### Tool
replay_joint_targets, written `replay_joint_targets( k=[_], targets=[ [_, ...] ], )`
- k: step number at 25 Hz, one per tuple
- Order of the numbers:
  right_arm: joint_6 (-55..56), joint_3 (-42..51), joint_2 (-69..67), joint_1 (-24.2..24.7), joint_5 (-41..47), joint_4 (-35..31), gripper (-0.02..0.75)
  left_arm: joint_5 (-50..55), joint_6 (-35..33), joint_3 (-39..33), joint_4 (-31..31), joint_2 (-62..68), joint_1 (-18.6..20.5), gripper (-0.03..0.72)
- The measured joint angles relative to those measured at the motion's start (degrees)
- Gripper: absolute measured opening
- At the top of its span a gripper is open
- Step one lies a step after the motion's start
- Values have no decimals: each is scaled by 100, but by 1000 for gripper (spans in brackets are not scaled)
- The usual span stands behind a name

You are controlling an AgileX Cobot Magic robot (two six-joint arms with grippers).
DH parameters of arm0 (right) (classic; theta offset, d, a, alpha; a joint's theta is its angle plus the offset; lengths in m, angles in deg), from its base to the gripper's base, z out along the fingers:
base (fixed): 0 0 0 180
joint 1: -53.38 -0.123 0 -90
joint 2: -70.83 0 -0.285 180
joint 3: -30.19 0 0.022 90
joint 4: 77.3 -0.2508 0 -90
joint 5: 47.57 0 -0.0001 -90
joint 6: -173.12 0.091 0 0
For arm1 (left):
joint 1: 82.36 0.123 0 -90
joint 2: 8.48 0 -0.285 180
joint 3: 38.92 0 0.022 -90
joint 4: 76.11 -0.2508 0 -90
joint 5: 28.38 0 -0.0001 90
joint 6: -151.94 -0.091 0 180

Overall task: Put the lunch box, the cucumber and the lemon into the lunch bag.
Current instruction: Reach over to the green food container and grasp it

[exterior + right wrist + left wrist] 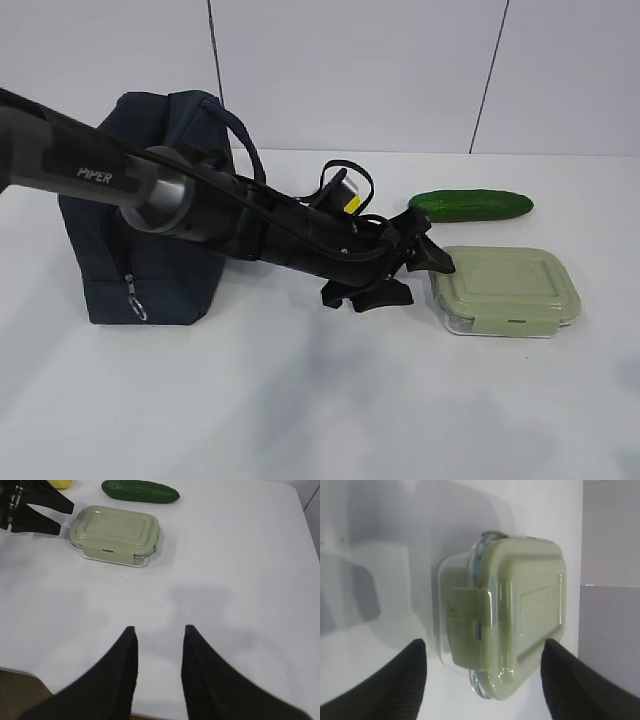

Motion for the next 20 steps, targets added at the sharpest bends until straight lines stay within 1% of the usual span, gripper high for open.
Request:
replay_joint_targets(
  k=[8,20],
  targets=[
    [0,0,0,0,0,0,240,272,0,506,20,314,0,505],
    [0,0,0,0,-9,0,240,261,0,522,-14,341,0,505]
  ],
)
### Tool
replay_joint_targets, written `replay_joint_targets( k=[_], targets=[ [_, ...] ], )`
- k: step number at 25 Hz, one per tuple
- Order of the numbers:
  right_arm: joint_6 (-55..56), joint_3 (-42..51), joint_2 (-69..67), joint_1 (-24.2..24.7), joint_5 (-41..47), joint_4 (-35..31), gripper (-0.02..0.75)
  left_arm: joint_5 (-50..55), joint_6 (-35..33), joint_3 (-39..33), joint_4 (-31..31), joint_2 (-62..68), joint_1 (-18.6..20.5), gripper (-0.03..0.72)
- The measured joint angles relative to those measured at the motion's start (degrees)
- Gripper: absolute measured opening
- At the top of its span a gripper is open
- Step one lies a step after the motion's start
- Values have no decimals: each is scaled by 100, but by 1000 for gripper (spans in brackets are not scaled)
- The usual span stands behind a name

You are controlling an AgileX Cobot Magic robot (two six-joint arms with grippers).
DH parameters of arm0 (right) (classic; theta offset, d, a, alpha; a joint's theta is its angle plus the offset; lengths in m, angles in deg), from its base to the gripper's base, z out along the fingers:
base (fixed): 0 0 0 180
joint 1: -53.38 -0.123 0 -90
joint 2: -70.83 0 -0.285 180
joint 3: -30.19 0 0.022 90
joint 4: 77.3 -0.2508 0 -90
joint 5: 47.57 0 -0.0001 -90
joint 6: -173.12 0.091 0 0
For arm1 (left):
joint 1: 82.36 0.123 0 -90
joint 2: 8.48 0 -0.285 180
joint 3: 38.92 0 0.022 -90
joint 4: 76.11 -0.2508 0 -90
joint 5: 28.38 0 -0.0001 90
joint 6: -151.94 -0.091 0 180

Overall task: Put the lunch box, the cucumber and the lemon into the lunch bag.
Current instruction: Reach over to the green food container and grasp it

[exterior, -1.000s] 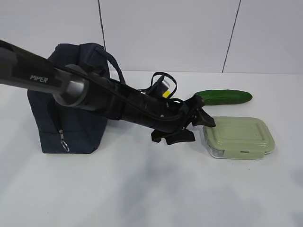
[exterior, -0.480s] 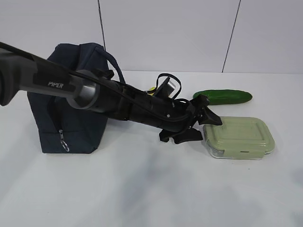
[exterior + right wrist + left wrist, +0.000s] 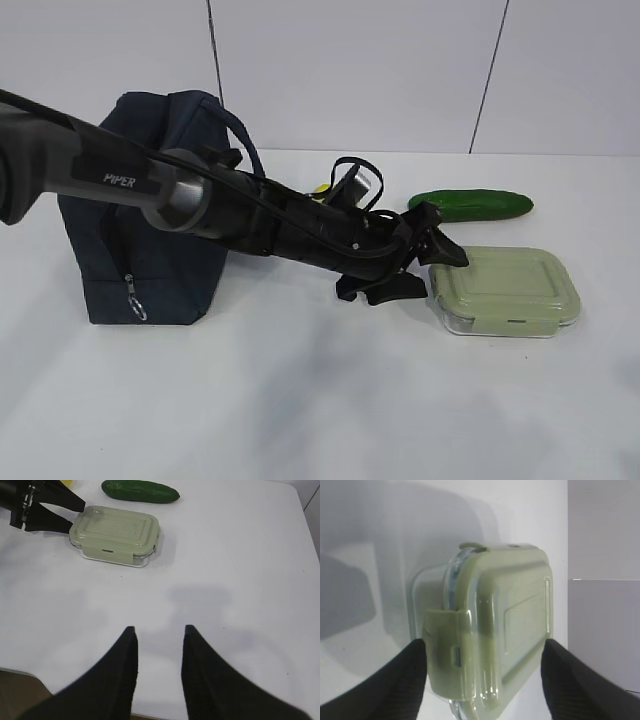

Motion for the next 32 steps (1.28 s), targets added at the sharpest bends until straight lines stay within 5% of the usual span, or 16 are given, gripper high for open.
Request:
replay_joint_targets(
  k=[32],
  targets=[
    [0,0,0,0,0,0,240,159,0,353,-157,365,0,544]
  ],
)
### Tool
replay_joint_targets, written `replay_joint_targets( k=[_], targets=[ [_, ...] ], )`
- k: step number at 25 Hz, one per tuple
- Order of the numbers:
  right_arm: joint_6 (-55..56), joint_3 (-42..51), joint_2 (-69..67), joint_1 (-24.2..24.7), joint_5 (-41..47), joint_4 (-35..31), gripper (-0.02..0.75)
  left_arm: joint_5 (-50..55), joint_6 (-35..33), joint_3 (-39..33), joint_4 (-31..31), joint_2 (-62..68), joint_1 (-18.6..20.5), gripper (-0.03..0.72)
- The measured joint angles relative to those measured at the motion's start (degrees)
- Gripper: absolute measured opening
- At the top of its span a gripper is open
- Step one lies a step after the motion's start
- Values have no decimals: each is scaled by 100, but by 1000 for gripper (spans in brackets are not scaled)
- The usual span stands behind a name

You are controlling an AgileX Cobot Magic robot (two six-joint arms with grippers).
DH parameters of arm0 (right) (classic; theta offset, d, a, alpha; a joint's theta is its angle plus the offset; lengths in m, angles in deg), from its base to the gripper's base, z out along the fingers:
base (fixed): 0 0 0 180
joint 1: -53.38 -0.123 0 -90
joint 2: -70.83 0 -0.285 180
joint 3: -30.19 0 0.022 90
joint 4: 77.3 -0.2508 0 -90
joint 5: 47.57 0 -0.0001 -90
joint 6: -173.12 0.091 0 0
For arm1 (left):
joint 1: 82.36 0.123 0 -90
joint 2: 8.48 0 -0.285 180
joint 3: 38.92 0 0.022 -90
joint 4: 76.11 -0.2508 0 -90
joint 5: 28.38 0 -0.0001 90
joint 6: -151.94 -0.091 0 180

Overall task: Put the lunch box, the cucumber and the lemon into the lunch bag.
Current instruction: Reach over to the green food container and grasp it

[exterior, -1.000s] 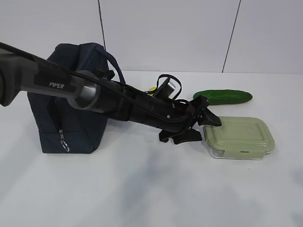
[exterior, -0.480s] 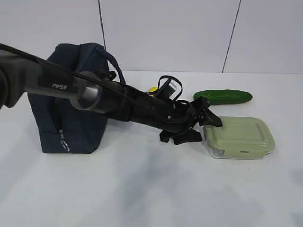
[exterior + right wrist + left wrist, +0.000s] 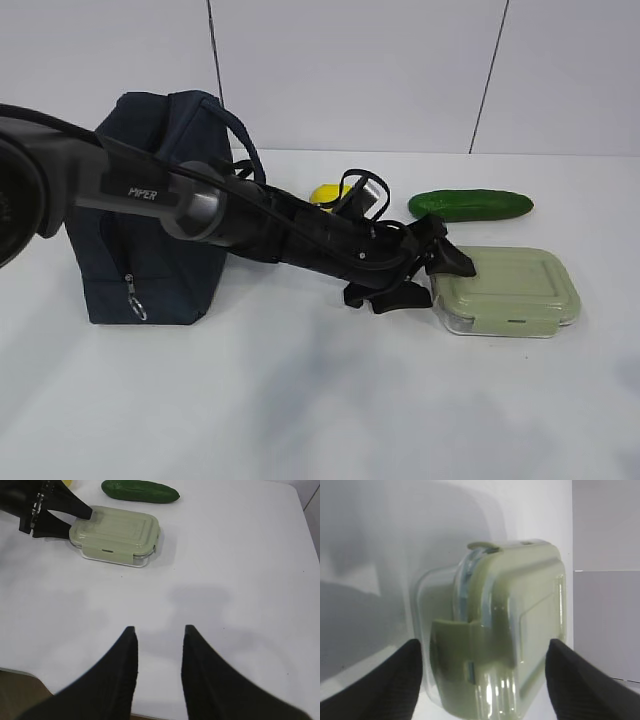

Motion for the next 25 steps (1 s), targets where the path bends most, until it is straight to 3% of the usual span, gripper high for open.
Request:
replay_joint_targets(
  k=[25],
  targets=[
    [-4,0,0,0,0,0,240,-42,0,172,-102,119,-56,545]
  ],
)
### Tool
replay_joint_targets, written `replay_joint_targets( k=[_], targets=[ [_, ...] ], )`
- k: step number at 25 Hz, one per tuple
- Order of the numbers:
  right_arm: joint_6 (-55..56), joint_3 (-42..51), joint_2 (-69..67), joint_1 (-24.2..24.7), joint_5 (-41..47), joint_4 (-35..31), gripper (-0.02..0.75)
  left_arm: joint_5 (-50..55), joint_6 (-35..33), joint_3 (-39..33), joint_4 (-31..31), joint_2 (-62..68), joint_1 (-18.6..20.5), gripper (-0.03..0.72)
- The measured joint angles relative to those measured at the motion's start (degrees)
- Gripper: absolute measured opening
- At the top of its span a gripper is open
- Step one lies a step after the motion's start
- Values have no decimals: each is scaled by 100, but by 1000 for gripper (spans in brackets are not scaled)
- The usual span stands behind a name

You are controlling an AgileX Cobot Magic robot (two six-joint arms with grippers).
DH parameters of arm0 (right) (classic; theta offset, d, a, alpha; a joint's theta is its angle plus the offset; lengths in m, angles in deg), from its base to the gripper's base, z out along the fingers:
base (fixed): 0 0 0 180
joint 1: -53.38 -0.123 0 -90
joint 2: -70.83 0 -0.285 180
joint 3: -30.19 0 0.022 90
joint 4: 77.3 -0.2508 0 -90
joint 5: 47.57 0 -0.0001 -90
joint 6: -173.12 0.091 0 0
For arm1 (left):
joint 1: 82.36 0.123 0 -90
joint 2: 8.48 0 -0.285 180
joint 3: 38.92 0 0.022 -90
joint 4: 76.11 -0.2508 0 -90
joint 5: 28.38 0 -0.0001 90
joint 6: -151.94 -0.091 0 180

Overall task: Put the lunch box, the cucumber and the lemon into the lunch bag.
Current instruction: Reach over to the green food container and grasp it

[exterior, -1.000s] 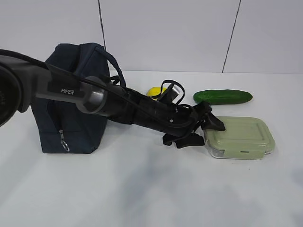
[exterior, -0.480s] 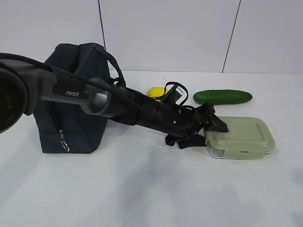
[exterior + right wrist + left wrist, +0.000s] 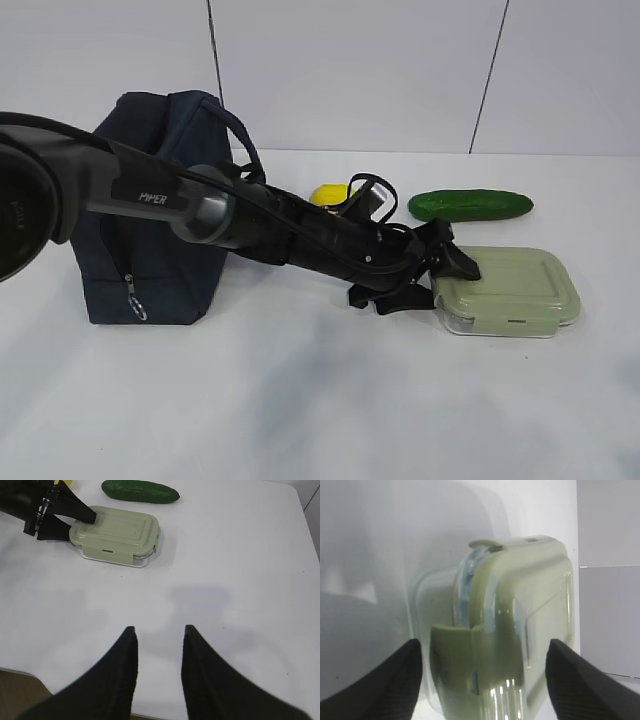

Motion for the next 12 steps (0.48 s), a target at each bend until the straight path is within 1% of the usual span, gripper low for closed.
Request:
replay_joint_targets(
  k=[7,12],
  targets=[
    [0,0,0,0,0,0,240,0,0,0,-4,0,0,535],
    [0,0,0,0,0,0,240,0,0,0,-4,0,0,503]
  ],
)
